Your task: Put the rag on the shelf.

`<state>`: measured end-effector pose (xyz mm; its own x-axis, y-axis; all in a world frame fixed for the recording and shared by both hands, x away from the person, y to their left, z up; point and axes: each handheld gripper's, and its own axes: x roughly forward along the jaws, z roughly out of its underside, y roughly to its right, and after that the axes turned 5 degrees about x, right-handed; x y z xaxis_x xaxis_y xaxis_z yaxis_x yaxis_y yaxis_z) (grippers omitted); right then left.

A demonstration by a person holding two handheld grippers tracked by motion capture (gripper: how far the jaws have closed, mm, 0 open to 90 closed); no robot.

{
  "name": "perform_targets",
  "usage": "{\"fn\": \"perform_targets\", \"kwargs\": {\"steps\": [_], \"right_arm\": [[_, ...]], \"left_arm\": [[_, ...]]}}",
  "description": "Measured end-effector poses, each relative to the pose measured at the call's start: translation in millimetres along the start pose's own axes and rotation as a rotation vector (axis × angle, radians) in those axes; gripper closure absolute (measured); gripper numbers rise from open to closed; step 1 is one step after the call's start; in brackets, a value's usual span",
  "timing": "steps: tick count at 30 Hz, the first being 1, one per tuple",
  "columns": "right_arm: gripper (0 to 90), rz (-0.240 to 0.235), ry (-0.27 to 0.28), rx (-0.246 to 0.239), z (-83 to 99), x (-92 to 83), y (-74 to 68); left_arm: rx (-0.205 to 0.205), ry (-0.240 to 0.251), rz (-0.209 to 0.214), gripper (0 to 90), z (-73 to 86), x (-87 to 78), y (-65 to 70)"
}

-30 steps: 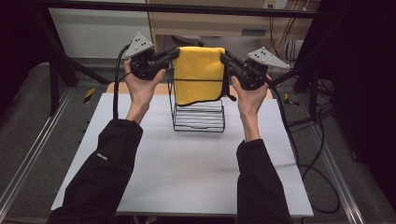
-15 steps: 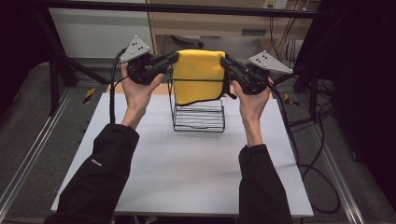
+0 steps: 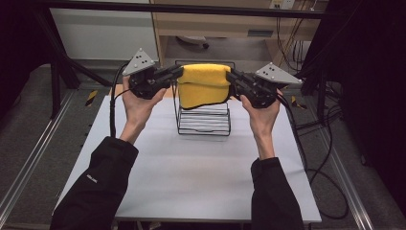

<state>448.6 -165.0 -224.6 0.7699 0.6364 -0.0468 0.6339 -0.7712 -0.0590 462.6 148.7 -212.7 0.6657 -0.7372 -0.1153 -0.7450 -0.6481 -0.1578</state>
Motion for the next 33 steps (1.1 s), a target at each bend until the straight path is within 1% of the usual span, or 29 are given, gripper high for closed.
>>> {"fn": "perform_targets", "kwargs": {"steps": [1,4,7,10,11,16,20,24,26,28,30,32,33], "right_arm": [[79.8,-0.003,-0.006,-0.005,0.8,-1.1,-0.5],[79.7,-0.014,-0.027,0.000,3.6,-3.9,-1.2],[79.5,-0.024,-0.044,-0.001,7.8,-5.3,-1.8],[79.4,-0.036,-0.064,-0.004,11.4,-7.6,-2.3],[79.4,-0.038,-0.068,-0.005,12.7,-8.1,-2.5],[78.7,-0.061,-0.115,-0.033,19.1,-12.5,-4.0],[78.4,-0.071,-0.130,-0.046,24.8,-15.3,-4.6],[78.4,-0.077,-0.146,-0.061,30.0,-15.8,-4.8],[78.4,-0.077,-0.149,-0.058,32.8,-15.8,-4.0],[78.4,-0.076,-0.155,-0.062,35.1,-15.4,-3.8],[78.4,-0.073,-0.157,-0.069,37.1,-15.0,-3.6],[78.4,-0.074,-0.159,-0.069,39.2,-14.7,-3.1],[78.3,-0.072,-0.161,-0.072,40.1,-14.7,-3.3]], "left_arm": [[0.001,-0.005,0.005,83.0,1.7,-1.1,1.7],[-0.001,-0.023,0.012,82.7,6.6,-2.8,4.8],[-0.003,-0.043,0.010,82.5,11.9,-3.5,8.0],[-0.006,-0.050,0.013,82.4,16.7,-4.5,10.8],[-0.001,-0.058,0.013,82.4,18.6,-4.9,12.2],[0.006,-0.074,0.013,81.8,28.0,-6.9,18.3],[0.007,-0.086,0.016,81.7,36.3,-7.2,21.7],[0.003,-0.095,0.022,81.0,40.7,-7.0,22.2],[0.002,-0.104,0.030,79.8,40.4,-7.7,21.8],[-0.014,-0.110,0.043,76.5,37.2,-10.6,20.5],[-0.024,-0.100,0.051,73.5,32.6,-14.4,18.9],[-0.032,-0.092,0.048,72.8,28.2,-17.2,17.3],[-0.037,-0.096,0.047,73.0,26.8,-17.4,16.4]]}}
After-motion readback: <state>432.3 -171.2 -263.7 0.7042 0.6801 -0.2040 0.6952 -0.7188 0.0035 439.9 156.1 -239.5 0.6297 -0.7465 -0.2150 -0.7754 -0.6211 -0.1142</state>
